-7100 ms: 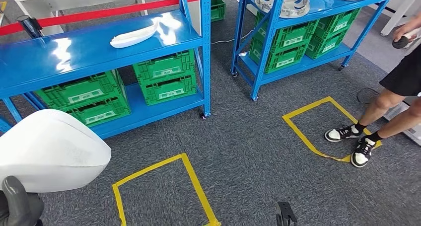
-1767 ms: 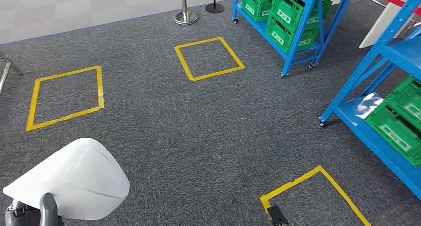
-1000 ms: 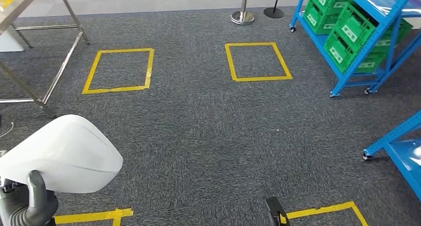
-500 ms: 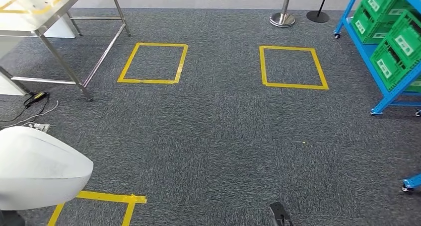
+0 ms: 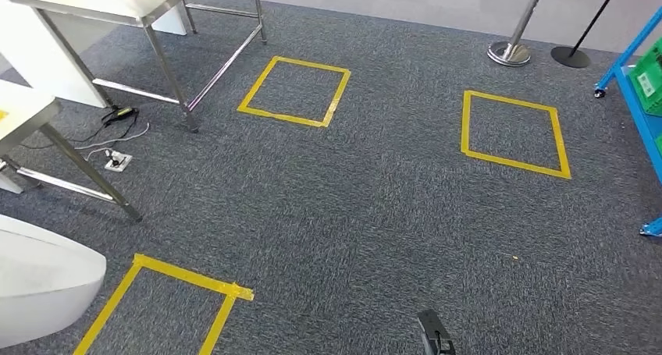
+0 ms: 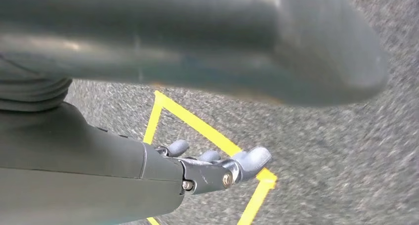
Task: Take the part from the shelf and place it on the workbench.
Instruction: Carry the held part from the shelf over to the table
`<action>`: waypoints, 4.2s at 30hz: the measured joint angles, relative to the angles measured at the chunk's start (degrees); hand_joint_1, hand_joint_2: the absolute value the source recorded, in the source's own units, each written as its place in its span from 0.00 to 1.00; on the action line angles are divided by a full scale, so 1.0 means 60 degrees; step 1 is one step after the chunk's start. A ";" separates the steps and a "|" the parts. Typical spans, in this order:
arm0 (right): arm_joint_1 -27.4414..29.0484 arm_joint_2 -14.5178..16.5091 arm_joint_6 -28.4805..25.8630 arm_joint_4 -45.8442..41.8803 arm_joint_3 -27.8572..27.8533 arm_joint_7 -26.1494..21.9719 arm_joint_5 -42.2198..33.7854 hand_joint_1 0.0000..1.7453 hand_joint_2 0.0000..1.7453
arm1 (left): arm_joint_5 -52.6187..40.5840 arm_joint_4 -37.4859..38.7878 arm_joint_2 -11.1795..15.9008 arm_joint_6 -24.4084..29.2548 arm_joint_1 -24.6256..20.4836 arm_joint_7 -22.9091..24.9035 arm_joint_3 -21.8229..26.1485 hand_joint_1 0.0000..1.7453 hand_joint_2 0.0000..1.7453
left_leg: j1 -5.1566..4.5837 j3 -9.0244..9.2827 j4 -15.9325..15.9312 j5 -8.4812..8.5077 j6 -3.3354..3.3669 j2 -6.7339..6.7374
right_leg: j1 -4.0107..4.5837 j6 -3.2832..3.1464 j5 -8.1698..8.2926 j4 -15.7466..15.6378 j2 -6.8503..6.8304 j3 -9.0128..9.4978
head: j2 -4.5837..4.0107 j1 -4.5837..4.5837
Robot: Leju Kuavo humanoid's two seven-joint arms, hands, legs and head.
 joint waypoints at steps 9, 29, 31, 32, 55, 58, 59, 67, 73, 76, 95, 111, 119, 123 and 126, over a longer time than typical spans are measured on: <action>0.0133 0.0007 -0.0040 0.0000 -0.0001 0.0867 -0.0049 0.00 0.00 | 0.0085 -0.0241 0.0128 0.0890 -0.0051 0.0321 0.0014 1.00 1.00 | 0.0036 -0.0160 0.0244 -0.0065 -0.0209 -0.1177 | -0.0108 0.0016 0.0718 -0.0822 0.1154 0.0146 | 0.0000 0.0024; 0.0114 0.0226 0.0050 -0.0003 -0.0008 0.0464 -0.0032 0.00 0.00 | 0.0361 -0.0230 0.0432 0.0959 -0.0289 0.0007 0.0028 1.00 1.00 | -0.0047 -0.0156 0.0132 0.0021 -0.0078 0.0262 | 0.0057 -0.0089 0.0392 -0.0871 -0.0630 0.0493 | 0.0000 -0.0020; 0.0113 0.0229 0.0054 -0.0003 -0.0008 0.0603 0.0003 0.00 0.00 | 0.0400 -0.0265 0.0416 0.0907 -0.0356 0.0005 0.0038 1.00 1.00 | 0.0018 -0.0145 0.0079 0.0076 0.0015 0.0034 | 0.0010 0.0004 -0.0084 0.0024 0.0030 0.0073 | 0.0000 0.0014; 0.0125 0.0229 0.0056 -0.0003 -0.0008 0.0657 0.0016 0.00 0.00 | 0.0446 -0.0282 0.0401 0.0852 -0.0385 0.0006 0.0052 1.00 1.00 | 0.0030 -0.0159 0.0081 0.0090 0.0041 -0.0092 | 0.0000 0.0026 -0.0372 0.0684 0.0262 -0.0269 | 0.0000 0.0024; 0.0172 0.0231 0.0142 -0.0003 -0.0008 0.0353 0.0103 0.00 0.00 | 0.0154 -0.0827 -0.0212 0.0106 -0.0091 0.0009 0.0881 1.00 1.00 | -0.0027 -0.0163 0.0329 -0.0097 -0.0301 0.0700 | 0.0040 -0.0304 0.0675 -0.1036 -0.0667 0.0435 | 0.0000 -0.0044; 0.0161 0.0231 0.0125 -0.0003 -0.0008 0.0369 0.0069 0.00 0.00 | 0.0144 -0.0845 -0.0255 0.0090 -0.0090 0.0010 0.0909 1.00 1.00 | -0.0040 -0.0139 0.0161 -0.0056 -0.0148 0.0514 | 0.0052 -0.0145 0.0629 -0.1094 -0.0951 0.0536 | 0.0000 -0.0037; 0.0155 0.0229 0.0118 -0.0003 -0.0008 0.0348 0.0027 0.00 0.00 | 0.0140 -0.0852 -0.0276 0.0090 -0.0090 0.0005 0.0924 1.00 1.00 | -0.0003 -0.0108 0.0111 -0.0021 -0.0095 0.0405 | 0.0041 -0.0082 0.0564 -0.1041 -0.0813 0.0542 | 0.0000 -0.0032; 0.0188 0.0219 0.0156 -0.0003 -0.0159 0.0173 -0.0309 0.00 0.00 | 0.0117 -0.0861 -0.0389 0.0097 -0.0115 0.0011 0.0961 1.00 1.00 | 0.0099 -0.0108 0.0141 0.0007 0.0015 -0.0269 | -0.0050 0.0069 0.0075 0.0883 0.0414 -0.0533 | 0.0000 0.0058; 0.0142 0.0209 0.0261 -0.0003 -0.0189 0.0191 -0.0315 0.00 0.00 | 0.0038 -0.0873 -0.0409 0.0097 -0.0120 0.0010 0.0961 1.00 1.00 | 0.0061 -0.0167 0.0243 -0.0126 -0.0306 -0.0393 | -0.0031 -0.0153 0.0714 -0.0925 0.0464 0.0193 | 0.0000 0.0052; 0.0147 0.0212 0.0302 -0.0003 -0.0229 0.0208 -0.0315 0.00 0.00 | 0.0034 -0.0873 -0.0411 0.0101 -0.0142 0.0011 0.0961 1.00 1.00 | 0.0077 -0.0441 0.0847 -0.0456 -0.0435 -0.0225 | -0.0065 -0.0349 0.0691 -0.0982 0.0421 0.0302 | 0.0000 0.0021; 0.0193 0.0251 0.0361 0.0001 -0.0264 0.0247 -0.0324 0.00 0.00 | -0.0039 -0.1100 -0.0537 -0.0018 -0.0028 0.0011 0.1014 1.00 1.00 | -0.0013 0.0742 -0.0157 -0.0592 0.0169 -0.0162 | -0.0013 0.0123 -0.0395 0.1530 0.0377 -0.0900 | 0.0000 0.0052; 0.0287 0.0244 0.0382 0.0015 -0.0412 0.0219 -0.0379 0.00 0.00 | -0.0050 -0.1115 -0.0589 -0.0172 -0.0007 0.0011 0.1044 1.00 1.00 | 0.0023 -0.0804 0.2919 -0.2305 -0.0422 -0.0114 | -0.0011 -0.0420 0.0661 -0.1308 0.0458 0.0722 | 0.0000 -0.0010; 0.0235 0.0268 0.0442 0.0021 -0.0431 0.0218 -0.0320 0.00 0.00 | -0.0093 -0.1109 -0.0566 -0.0192 0.0088 0.0019 0.1138 1.00 1.00 | -0.0138 -0.1330 0.0285 0.0875 0.0000 -0.0088 | 0.0094 -0.0206 -0.0510 -0.1444 0.0545 0.2857 | -0.0001 -0.0031; 0.0056 0.0247 0.0486 0.0000 -0.0428 0.0177 -0.0273 0.00 0.00 | -0.0189 -0.1157 -0.0557 -0.0126 0.0080 0.0013 0.1146 1.00 1.00 | -0.0085 -0.0521 0.0258 0.0331 0.0233 -0.0102 | 0.0084 -0.0045 0.0030 0.1234 0.0489 0.1272 | 0.0000 0.0017; 0.0160 0.0248 0.0520 0.0001 -0.0427 0.0181 -0.0215 0.00 0.00 | -0.0260 -0.1155 -0.0564 -0.0064 0.0119 0.0017 0.1146 1.00 1.00 | -0.0067 0.0159 0.0143 -0.0215 0.0277 -0.0211 | 0.0078 0.0019 -0.1411 0.1739 0.0479 -0.0032 | 0.0000 0.0033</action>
